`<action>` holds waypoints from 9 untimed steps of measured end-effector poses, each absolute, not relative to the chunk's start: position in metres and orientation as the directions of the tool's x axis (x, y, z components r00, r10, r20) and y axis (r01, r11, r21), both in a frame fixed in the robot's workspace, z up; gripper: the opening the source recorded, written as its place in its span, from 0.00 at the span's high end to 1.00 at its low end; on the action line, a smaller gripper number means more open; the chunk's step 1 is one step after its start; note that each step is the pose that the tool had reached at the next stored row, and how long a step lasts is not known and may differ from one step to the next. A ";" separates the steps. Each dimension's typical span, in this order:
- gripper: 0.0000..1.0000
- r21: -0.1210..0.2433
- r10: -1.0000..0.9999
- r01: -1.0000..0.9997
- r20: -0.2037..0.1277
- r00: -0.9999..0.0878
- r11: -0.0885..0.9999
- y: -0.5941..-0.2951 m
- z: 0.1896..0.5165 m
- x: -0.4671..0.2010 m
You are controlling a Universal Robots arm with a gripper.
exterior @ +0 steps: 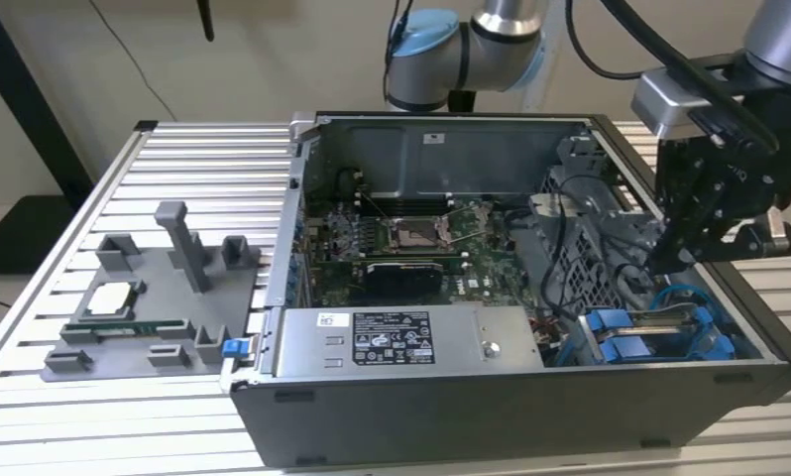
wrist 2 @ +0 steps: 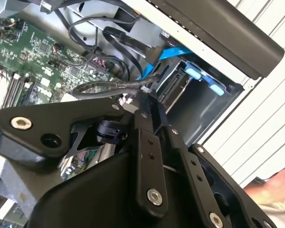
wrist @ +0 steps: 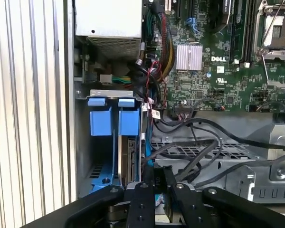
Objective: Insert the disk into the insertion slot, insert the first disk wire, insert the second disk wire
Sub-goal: 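Insert the first disk wire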
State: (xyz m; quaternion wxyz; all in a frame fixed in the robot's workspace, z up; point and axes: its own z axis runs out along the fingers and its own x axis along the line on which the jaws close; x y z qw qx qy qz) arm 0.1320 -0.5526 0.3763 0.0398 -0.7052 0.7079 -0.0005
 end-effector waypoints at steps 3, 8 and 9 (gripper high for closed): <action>1.00 -0.054 -0.998 -0.998 -0.056 -0.007 0.010 -0.558 0.375 0.132; 1.00 -0.053 -0.998 -0.998 -0.056 -0.034 0.037 -0.561 0.371 0.133; 1.00 -0.053 -0.997 -0.997 -0.056 -0.045 0.048 -0.561 0.370 0.133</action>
